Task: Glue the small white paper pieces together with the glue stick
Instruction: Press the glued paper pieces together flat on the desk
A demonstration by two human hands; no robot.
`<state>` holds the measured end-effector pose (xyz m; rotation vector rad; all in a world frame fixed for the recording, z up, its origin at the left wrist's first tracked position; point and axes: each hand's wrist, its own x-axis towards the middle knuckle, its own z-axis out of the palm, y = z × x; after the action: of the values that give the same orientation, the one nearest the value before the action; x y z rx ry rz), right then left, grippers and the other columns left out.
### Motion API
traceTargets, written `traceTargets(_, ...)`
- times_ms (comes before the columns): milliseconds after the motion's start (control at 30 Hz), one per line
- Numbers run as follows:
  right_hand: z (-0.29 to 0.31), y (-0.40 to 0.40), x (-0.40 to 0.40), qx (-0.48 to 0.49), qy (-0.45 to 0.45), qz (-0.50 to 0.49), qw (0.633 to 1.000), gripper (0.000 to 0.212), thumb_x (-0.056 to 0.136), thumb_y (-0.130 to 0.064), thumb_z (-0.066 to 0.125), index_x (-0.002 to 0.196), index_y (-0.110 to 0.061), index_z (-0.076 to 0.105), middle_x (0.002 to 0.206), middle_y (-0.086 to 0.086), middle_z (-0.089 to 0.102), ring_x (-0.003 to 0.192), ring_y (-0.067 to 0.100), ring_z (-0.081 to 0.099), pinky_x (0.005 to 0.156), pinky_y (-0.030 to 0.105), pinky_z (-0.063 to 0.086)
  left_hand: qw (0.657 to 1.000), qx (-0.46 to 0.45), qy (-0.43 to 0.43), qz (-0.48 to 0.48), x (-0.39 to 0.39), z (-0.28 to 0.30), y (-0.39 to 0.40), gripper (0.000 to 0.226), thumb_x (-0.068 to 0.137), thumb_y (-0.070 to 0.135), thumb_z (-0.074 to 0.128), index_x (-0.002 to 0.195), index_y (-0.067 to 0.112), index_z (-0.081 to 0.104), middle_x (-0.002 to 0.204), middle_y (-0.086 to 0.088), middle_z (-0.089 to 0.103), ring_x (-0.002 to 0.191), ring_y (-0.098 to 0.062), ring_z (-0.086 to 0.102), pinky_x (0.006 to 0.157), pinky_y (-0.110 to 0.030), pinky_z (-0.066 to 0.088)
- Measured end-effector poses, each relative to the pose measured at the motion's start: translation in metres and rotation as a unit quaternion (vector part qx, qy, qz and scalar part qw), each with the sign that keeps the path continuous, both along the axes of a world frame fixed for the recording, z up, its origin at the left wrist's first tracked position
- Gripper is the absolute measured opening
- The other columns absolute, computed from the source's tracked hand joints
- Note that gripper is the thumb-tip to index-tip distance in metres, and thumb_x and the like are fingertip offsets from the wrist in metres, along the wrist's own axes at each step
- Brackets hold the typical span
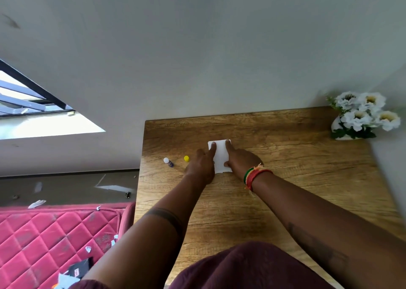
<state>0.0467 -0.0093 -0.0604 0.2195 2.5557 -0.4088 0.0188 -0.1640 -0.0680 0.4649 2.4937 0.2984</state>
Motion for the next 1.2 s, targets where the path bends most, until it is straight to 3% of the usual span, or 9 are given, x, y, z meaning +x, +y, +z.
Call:
traceTargets(200,0.005,0.005,-0.004,-0.016,-0.034,0.005,0.999,0.083,0.102,-0.041,0.048,0.16,-0.021,-0.009,0.133,0.02,0.062,0.11,0.033,0.064,0.082,0.037,0.048,0.994,-0.089,0.031,-0.052,0.002,0.006,0.005,0.081,0.107,0.029,0.048,0.165,0.031,-0.01,0.145,-0.02,0.05,0.122,-0.041,0.06,0.087,-0.054,0.055)
traceTargets(367,0.0,0.007,-0.001,-0.03,-0.041,-0.003,0.999,0.083,0.102,-0.043,0.045,0.159,-0.027,-0.014,0.125,0.019,0.065,0.101,0.03,0.066,0.08,0.035,0.048,0.994,-0.09,0.03,-0.056,0.0,0.005,0.001,0.084,0.105,0.027,0.054,0.165,0.03,-0.004,0.139,-0.02,0.053,0.12,-0.04,0.06,0.087,-0.052,0.056)
traceTargets(433,-0.002,0.008,0.002,-0.036,-0.039,-0.007,0.999,0.083,0.102,-0.044,0.045,0.158,-0.03,-0.015,0.124,0.019,0.065,0.098,0.029,0.066,0.079,0.035,0.048,0.99,-0.095,0.07,-0.071,0.004,0.008,-0.001,0.074,0.106,0.027,0.052,0.165,0.024,0.008,0.146,-0.021,0.046,0.123,-0.04,0.057,0.09,-0.049,0.054)
traceTargets(500,-0.004,0.009,0.003,-0.034,-0.033,-0.01,0.999,0.083,0.102,-0.046,0.044,0.158,-0.033,-0.016,0.127,0.019,0.064,0.102,0.031,0.066,0.083,0.037,0.05,0.977,-0.104,0.141,-0.121,0.017,0.006,-0.005,0.064,0.107,0.028,0.043,0.164,0.017,0.016,0.158,-0.023,0.031,0.136,-0.041,0.044,0.105,-0.05,0.046)
traceTargets(567,-0.003,0.009,0.003,-0.028,-0.034,-0.011,0.999,0.083,0.102,-0.046,0.044,0.157,-0.034,-0.016,0.131,0.02,0.063,0.106,0.032,0.065,0.088,0.039,0.05,0.974,-0.086,0.144,-0.154,0.034,-0.002,-0.01,0.065,0.108,0.029,0.033,0.166,0.012,0.008,0.172,-0.02,0.007,0.156,-0.04,0.017,0.125,-0.052,0.022)
traceTargets(667,-0.004,0.007,0.003,-0.022,-0.034,-0.007,0.999,0.082,0.102,-0.047,0.043,0.157,-0.034,-0.017,0.132,0.019,0.062,0.108,0.032,0.065,0.089,0.04,0.049,0.979,-0.074,0.118,-0.151,0.049,-0.013,-0.016,0.069,0.109,0.03,0.026,0.165,0.011,-0.009,0.174,-0.013,-0.015,0.161,-0.033,-0.01,0.129,-0.048,-0.002)
traceTargets(1000,0.002,-0.02,0.035,0.067,0.016,0.081,0.994,0.075,0.102,-0.033,0.038,0.158,-0.031,-0.012,0.128,0.019,0.063,0.095,0.032,0.068,0.078,0.043,0.055,0.968,-0.154,0.114,-0.164,0.047,0.003,-0.002,0.078,0.106,0.029,0.036,0.164,0.01,-0.014,0.173,-0.016,-0.016,0.16,-0.037,-0.014,0.127,-0.056,-0.011)
traceTargets(1200,-0.003,-0.016,0.066,0.079,0.012,0.056,0.995,0.079,0.103,-0.029,0.038,0.157,-0.022,-0.02,0.119,0.015,0.067,0.087,0.029,0.068,0.068,0.04,0.051,0.965,-0.172,0.11,-0.165,0.042,0.008,0.004,0.08,0.104,0.029,0.042,0.165,0.009,-0.006,0.174,-0.016,-0.009,0.16,-0.04,-0.011,0.127,-0.062,-0.007)
